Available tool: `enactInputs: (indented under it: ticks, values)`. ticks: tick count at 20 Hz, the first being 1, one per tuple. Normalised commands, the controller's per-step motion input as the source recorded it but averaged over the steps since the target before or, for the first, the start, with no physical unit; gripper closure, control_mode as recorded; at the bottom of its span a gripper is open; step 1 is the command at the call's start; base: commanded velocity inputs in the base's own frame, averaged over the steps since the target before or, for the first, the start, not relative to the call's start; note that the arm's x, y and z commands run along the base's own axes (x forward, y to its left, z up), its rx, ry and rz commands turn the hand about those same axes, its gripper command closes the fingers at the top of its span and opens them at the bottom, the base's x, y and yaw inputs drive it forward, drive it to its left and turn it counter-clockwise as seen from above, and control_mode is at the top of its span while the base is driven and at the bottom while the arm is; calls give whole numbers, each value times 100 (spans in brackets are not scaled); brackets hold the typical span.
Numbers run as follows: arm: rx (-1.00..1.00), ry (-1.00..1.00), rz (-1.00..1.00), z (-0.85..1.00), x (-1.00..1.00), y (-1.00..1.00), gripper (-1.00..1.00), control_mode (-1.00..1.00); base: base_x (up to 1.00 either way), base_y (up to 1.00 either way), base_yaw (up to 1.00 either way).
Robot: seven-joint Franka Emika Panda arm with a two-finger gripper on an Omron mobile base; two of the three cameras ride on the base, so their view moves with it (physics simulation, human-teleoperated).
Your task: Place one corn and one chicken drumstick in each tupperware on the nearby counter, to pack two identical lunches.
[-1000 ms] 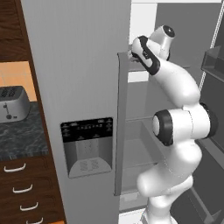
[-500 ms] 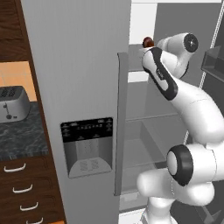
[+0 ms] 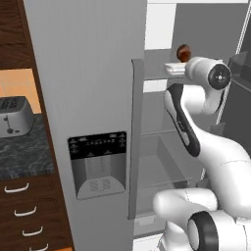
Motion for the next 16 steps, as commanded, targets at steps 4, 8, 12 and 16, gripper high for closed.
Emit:
enactInputs:
  ticks: [4, 8, 12, 16]
  values:
    - [0, 32, -15, -28, -100, 0, 100, -100, 0, 0, 0]
    - [-1, 81, -6, -100, -96, -3, 100, -100, 0, 0, 0]
    - [0, 32, 0, -77, -34, -2, 100, -100, 0, 0, 0]
    - [0, 2, 6, -22, -55, 3, 100, -100, 0, 0, 0]
